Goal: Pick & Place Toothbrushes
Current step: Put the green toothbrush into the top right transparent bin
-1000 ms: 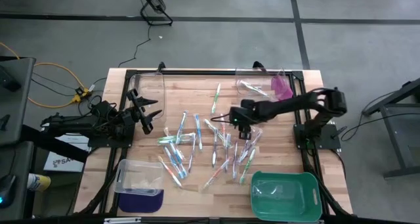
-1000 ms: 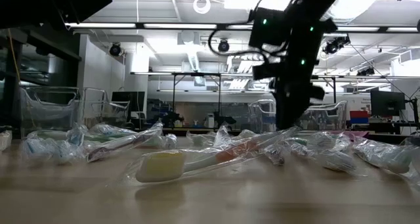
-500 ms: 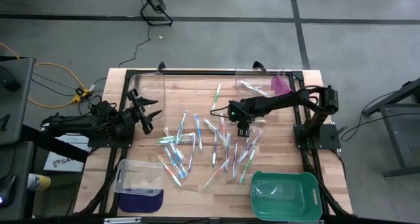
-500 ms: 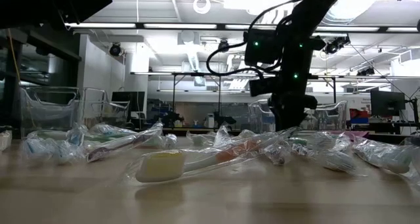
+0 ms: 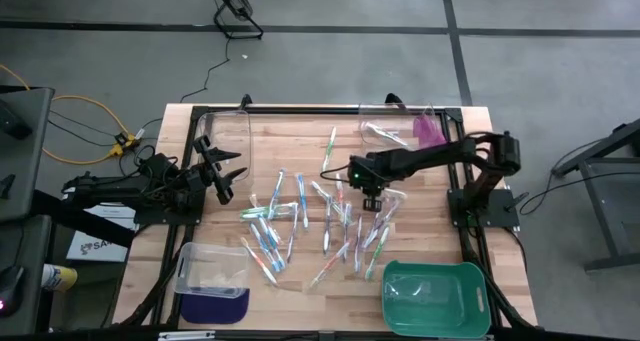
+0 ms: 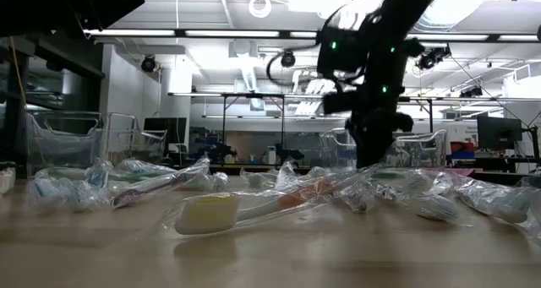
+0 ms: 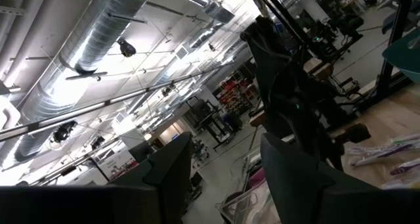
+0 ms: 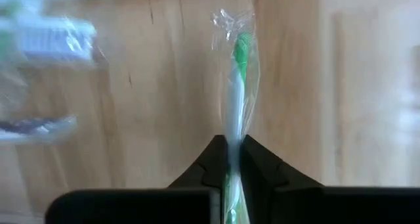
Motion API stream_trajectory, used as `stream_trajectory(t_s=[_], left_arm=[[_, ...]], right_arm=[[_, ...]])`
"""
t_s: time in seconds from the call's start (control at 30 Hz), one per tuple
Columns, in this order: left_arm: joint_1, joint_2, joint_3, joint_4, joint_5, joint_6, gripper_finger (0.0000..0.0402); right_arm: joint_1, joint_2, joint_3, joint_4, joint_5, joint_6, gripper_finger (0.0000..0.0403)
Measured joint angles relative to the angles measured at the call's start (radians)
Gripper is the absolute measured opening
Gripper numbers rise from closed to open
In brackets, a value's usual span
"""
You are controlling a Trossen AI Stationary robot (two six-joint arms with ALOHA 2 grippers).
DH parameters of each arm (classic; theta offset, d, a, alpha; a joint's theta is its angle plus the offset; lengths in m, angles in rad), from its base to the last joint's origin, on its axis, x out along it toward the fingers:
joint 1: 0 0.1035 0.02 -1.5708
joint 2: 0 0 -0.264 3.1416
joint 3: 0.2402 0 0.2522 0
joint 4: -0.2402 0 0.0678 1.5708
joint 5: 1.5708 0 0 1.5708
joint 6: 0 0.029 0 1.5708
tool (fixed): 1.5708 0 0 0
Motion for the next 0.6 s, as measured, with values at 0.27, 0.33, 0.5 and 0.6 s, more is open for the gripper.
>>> stream_trajectory(t_s=[0.27, 0.33, 0.5, 0.6], left_arm=[[0.000, 0.000, 0.000, 0.000, 0.000, -0.010, 0.0177], [0.000, 0.000, 0.000, 0.000, 0.000, -0.010, 0.0177], [0.000, 0.000, 0.000, -0.001, 0.000, -0.011, 0.0177], [0.000, 0.000, 0.000, -0.003, 0.000, -0.011, 0.0177]], right_arm=[[0.035, -0.193, 0.001, -0.027, 0.106, 0.011, 0.0016], [0.048, -0.246, 0.001, -0.031, 0.153, 0.009, 0.0016], [0.054, -0.380, 0.002, -0.040, 0.307, -0.022, 0.0016], [0.036, -0.436, 0.002, -0.040, 0.415, -0.062, 0.0016]])
